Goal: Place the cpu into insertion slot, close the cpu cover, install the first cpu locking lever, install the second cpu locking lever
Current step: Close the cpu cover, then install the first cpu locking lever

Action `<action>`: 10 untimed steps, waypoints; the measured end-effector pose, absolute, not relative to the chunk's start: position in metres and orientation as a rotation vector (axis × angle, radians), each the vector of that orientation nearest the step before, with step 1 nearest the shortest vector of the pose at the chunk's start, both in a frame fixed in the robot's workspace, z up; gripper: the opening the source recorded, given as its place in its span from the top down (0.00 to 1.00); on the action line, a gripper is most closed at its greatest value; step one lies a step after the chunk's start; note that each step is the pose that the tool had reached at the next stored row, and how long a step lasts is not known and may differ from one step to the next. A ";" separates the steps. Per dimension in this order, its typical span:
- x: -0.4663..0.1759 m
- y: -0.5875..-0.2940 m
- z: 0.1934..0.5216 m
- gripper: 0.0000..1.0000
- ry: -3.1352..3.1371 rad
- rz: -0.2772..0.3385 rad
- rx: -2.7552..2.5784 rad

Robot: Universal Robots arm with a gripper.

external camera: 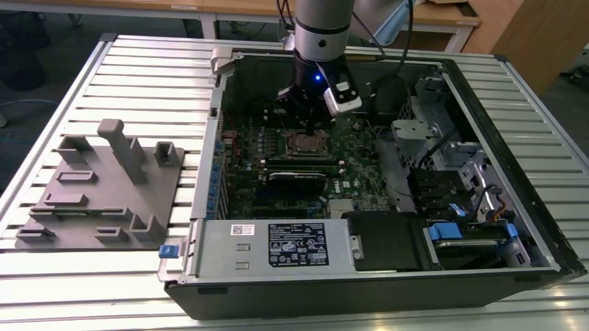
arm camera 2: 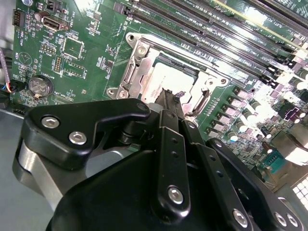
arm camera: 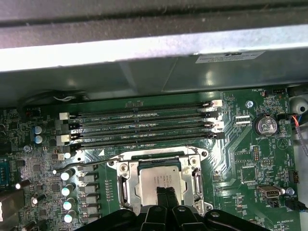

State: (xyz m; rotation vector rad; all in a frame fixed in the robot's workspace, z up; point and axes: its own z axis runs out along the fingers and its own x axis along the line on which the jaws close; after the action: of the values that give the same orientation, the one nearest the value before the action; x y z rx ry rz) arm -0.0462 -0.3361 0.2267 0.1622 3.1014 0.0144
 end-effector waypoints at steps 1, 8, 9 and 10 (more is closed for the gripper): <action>-0.046 -0.336 0.227 0.90 3.102 0.014 0.162; -0.046 -0.336 0.230 0.90 3.101 0.014 0.162; -0.046 -0.336 0.230 0.90 3.102 0.014 0.162; -0.046 -0.336 0.230 0.90 3.102 0.014 0.162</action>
State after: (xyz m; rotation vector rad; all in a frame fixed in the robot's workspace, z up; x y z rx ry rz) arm -0.0462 -0.3361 0.2301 0.1623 3.1015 0.0142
